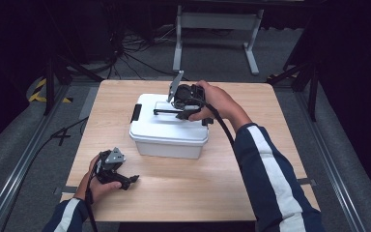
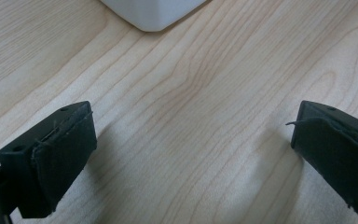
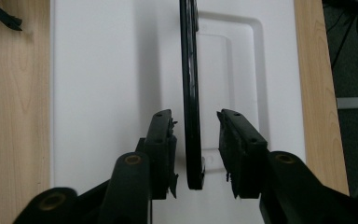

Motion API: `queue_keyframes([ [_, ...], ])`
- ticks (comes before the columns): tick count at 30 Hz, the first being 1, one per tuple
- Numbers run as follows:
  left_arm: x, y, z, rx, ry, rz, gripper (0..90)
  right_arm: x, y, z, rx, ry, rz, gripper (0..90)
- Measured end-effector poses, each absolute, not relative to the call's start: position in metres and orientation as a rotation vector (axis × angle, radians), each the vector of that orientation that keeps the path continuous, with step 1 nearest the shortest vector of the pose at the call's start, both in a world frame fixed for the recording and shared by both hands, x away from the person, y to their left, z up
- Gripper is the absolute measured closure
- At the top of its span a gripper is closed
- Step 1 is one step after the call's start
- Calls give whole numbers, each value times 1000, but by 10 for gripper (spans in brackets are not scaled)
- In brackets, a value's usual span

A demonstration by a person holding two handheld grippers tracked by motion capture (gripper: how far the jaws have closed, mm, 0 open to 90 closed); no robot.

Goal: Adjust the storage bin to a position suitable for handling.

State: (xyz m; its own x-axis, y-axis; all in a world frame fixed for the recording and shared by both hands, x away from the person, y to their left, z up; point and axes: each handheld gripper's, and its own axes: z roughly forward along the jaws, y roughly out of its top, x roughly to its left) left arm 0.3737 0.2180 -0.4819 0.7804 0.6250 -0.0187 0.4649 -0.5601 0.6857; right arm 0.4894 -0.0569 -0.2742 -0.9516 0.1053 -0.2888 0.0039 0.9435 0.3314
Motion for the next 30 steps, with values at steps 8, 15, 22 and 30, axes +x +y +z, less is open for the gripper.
queue_keyframes([
  [8,372,219,-482,2264,811,297,4,489,-47,-280,28,2787,457,823],
  [15,372,219,-482,2264,811,297,4,488,-48,-278,31,2741,480,845],
  [22,372,219,-482,2266,809,300,4,486,-49,-276,26,2737,492,845],
  [30,372,219,-482,2266,808,300,4,483,-48,-271,4,2728,499,845],
])
